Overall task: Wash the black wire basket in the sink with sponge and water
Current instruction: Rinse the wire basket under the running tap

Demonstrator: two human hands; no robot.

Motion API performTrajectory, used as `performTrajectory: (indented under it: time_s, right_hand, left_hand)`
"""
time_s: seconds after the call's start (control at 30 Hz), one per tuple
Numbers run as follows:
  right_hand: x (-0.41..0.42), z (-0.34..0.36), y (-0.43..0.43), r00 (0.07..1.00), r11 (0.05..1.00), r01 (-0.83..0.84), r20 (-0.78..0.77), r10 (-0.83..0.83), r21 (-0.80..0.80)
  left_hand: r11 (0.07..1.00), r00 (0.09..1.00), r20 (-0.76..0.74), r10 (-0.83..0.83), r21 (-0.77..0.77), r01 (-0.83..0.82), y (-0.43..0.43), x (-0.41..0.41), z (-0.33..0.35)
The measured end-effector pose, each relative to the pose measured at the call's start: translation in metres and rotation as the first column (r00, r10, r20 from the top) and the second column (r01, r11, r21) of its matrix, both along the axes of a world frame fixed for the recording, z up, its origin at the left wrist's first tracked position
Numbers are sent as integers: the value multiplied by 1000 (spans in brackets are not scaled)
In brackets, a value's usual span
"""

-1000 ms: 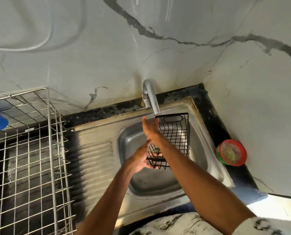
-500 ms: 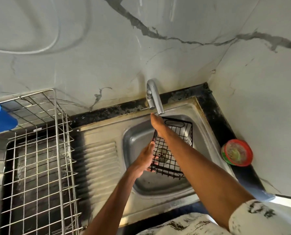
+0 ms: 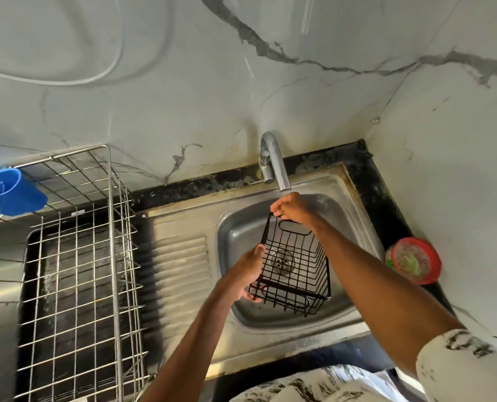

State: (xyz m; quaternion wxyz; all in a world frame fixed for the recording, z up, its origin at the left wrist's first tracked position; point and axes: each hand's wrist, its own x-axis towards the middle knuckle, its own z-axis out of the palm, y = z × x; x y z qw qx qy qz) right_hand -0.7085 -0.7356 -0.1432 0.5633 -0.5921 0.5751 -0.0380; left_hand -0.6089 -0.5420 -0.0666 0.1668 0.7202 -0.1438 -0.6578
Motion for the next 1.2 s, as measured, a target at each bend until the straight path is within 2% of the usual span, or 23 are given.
performTrajectory:
  time_s: [0.07, 0.17, 0.27, 0.33, 0.53, 0.67, 0.8, 1.0, 1.1, 1.2]
  right_hand:
    - [-16, -2, -2, 999, 998, -28, -33, 27, -48]
    - [-34, -8, -1, 982, 963, -144, -151, 110, -230]
    - [-31, -8, -2, 951, 923, -288, -191, 244, -256]
    - [-17, -3, -3, 937, 893, -345, -165, 308, -289]
    - [13, -1, 0, 981, 924, -177, 12, 192, -340]
    - [-13, -2, -6, 948, 870, -315, -89, 305, -379]
    - [-54, -16, -7, 951, 905, -289, -202, 234, -311]
    - [-39, -15, -9, 982, 943, -132, -169, 83, -304]
    - [-16, -15, -14, 996, 988, 52, -58, -61, -146]
    - [-7, -12, 1, 999, 1000, 19, -39, -18, 18]
  left_hand:
    - [1000, 1000, -8, 4, 2, -4, -1, -2, 6]
    - [1000, 999, 33, -1, 9, 1, -3, -4, 9]
    - [998, 995, 93, -42, -48, 46, -3, -1, 10]
    - [992, 989, 134, -67, -93, 80, -4, 4, 12]
    - [998, 992, 118, -50, -20, 53, -6, 22, 20]
    - [998, 990, 134, -47, -31, 52, -3, 29, 19]
    - [999, 987, 163, 14, -47, -6, 0, 31, 18]
    - [975, 969, 242, 42, -221, 13, 2, 24, 15]
    - [933, 934, 346, 90, -358, 43, 11, 18, 8]
    - [911, 895, 421, 148, -409, 41, 13, 11, 2]
